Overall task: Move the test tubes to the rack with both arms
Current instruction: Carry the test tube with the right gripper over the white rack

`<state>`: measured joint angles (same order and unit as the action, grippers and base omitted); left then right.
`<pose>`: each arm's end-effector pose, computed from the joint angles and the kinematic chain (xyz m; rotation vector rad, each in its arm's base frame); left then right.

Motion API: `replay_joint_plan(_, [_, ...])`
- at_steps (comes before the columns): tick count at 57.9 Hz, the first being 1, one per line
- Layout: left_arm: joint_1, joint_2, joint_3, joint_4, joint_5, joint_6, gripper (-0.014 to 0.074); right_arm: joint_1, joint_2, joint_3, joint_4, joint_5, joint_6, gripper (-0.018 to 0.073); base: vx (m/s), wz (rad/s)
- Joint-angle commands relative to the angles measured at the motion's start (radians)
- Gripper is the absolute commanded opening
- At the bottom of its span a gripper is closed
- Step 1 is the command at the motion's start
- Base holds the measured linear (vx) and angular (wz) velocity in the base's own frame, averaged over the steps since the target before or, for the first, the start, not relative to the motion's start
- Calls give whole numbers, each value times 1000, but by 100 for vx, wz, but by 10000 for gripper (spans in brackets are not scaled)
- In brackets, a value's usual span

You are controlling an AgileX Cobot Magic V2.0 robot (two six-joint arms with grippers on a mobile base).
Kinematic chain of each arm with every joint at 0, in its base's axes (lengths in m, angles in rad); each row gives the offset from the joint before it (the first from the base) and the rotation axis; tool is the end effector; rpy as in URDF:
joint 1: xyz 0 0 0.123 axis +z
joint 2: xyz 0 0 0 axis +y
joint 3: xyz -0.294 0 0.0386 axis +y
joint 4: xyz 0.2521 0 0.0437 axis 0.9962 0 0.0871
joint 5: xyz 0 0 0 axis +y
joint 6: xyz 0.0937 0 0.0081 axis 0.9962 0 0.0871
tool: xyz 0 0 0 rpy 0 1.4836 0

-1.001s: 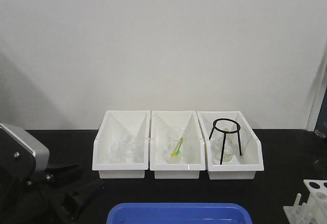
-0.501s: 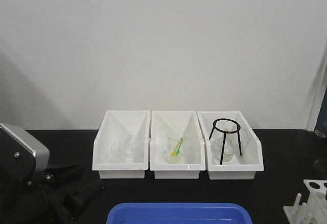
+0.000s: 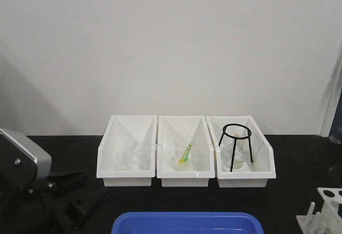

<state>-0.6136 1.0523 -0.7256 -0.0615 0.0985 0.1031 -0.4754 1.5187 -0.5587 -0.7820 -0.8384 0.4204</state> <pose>0.1872 -0.1325 0.3267 0.6246 1.8241 -0.3908 0.2733 -0.0853 0.2208 -0.1247 1.7405 0.0206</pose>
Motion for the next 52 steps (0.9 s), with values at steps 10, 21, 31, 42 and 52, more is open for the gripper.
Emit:
replay_joint_plan(10, [2,-21,-28,-3,-87,-1,393,-5,37,-24,25,-115,-11,-6,0,0])
replay_joint_plan(21, [2,-21,-28,-3,-87,-1,393,-5,96,-24,12,-144,-10,-6,0,0])
replay_joint_plan(31, [2,-21,-28,-3,-87,-2,393,-5,145,-24,11,-175,-10,-6,0,0])
replay_joint_plan(42, [2,-21,-28,-3,-87,-2,393,-5,184,-24,5,-181,-11,-6,0,0])
replay_joint_plan(52, [2,-21,-28,-3,-87,-6,393,-5,207,-24,-2,-205,-11,-6,0,0])
